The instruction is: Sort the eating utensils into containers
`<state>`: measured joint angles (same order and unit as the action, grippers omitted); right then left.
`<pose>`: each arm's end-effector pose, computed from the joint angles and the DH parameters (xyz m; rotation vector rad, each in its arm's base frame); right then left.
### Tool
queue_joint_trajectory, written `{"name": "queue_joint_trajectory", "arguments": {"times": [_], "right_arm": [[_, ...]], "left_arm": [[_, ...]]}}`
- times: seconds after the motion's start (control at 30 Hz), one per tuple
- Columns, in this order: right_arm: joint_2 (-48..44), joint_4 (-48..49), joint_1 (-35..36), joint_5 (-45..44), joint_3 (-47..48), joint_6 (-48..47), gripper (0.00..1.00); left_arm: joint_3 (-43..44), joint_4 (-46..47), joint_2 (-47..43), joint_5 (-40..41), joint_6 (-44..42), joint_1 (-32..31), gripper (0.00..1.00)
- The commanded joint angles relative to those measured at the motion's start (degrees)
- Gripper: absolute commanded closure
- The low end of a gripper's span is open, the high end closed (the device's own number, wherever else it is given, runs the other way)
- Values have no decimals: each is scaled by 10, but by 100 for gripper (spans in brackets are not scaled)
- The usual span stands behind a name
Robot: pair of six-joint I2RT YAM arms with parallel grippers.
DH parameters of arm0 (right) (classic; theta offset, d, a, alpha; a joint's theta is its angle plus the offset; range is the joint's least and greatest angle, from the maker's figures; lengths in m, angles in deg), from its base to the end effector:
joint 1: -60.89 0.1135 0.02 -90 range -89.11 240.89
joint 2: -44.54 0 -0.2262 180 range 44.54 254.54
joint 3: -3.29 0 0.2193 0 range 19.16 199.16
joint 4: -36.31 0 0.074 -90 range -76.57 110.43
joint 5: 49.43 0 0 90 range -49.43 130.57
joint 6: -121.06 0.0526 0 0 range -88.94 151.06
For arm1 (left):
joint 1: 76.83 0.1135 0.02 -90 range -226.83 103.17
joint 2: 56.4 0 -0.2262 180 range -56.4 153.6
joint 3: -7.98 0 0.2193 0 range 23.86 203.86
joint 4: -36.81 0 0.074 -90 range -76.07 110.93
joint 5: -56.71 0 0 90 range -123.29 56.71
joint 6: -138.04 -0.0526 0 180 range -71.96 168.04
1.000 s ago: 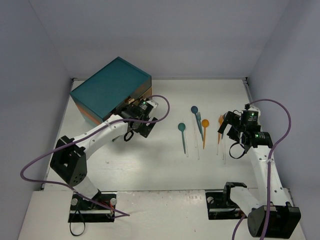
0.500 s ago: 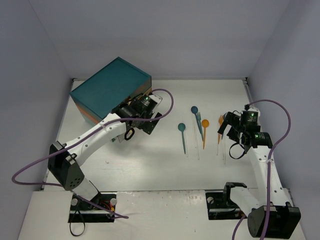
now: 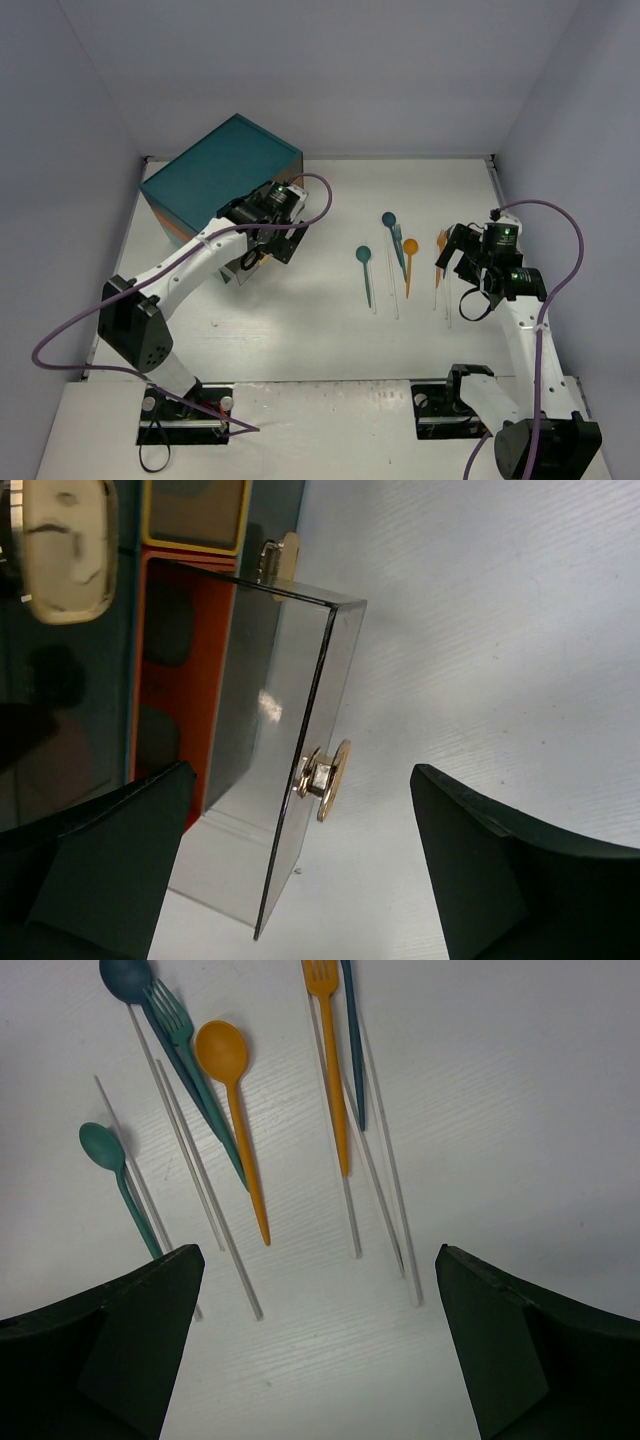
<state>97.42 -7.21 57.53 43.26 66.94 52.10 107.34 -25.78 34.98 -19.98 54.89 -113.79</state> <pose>0.2051 -0.0096 0.2664 0.4275 2.1076 0.2302 0.2591 -0.1798 0.2680 0.5563 2.4243 -0.0268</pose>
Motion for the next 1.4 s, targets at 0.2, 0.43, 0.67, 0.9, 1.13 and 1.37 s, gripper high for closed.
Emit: {"name": "queue_joint_trajectory", "arguments": {"times": [0.2, 0.43, 0.67, 0.9, 1.13, 1.37], "right_arm": [[-15, 18, -2, 14, 0, 3, 0], [-11, 19, -2, 16, -1, 4, 0], [-10, 18, -2, 19, -1, 1, 0], [-9, 19, -2, 22, 0, -1, 0], [-6, 18, -1, 43, 7, -15, 3], [13, 19, 18, 43, 36, -29, 8]], "left_arm": [[-7, 4, 13, -113, 32, -9, 12], [-16, 4, 11, -155, 74, -56, 12], [-8, 4, 5, -171, 104, -81, 12], [6, 3, 0, -185, 112, -91, 13], [19, 1, -15, -176, 117, -91, 12], [82, -27, -37, -121, 115, -87, 12]]}}
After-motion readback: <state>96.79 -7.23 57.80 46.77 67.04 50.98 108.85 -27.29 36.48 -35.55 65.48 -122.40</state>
